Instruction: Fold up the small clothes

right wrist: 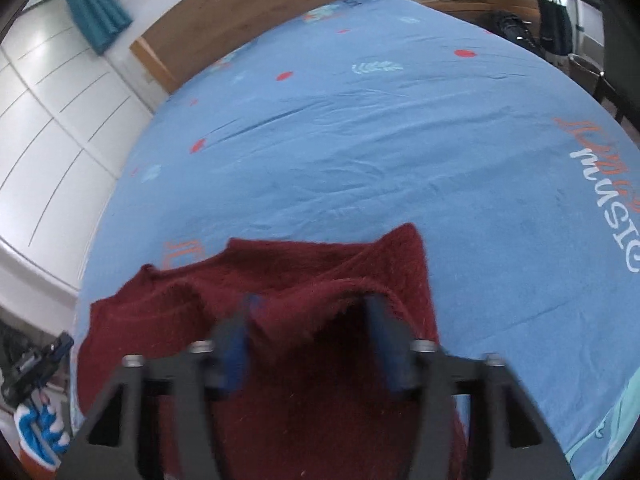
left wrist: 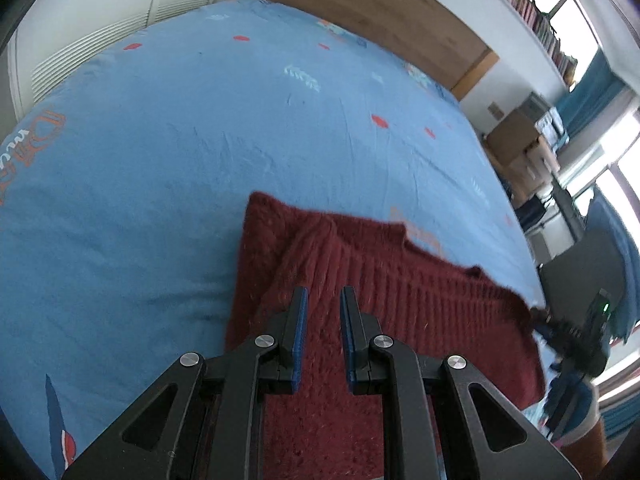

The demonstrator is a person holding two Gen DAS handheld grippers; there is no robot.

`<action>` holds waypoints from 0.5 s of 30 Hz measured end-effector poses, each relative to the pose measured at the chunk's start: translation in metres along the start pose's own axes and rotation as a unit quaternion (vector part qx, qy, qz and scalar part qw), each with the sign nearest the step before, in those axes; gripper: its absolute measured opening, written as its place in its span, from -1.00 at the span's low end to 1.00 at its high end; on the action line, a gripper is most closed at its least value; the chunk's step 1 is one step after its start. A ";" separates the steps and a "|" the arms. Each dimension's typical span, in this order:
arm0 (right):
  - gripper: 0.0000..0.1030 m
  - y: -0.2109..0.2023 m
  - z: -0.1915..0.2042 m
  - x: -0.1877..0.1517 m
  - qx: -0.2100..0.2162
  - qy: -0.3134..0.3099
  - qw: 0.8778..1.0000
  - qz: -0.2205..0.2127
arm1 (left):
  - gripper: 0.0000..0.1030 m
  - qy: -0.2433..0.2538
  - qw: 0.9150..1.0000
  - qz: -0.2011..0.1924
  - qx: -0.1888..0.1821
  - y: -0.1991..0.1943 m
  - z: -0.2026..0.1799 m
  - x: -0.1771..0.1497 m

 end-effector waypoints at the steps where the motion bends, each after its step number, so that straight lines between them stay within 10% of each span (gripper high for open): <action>1: 0.32 0.000 0.000 0.003 -0.005 0.000 1.000 -0.003 | -0.75 0.008 1.000 0.004 0.006 0.003 -0.003 -0.002; 15: 0.47 -0.037 0.027 0.005 -0.040 -0.105 0.991 -0.071 | -0.45 0.108 0.992 -0.003 0.068 0.024 -0.059 0.013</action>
Point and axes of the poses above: each gripper's, at about its wrist camera, not at the fingertips, and y roughly the way its jaws point, z to its left, x to its top, the point moved 1 cm from there along y, roughly the way its jaws point, and after that the axes turned 13 degrees about y, right-handed, at the moved point
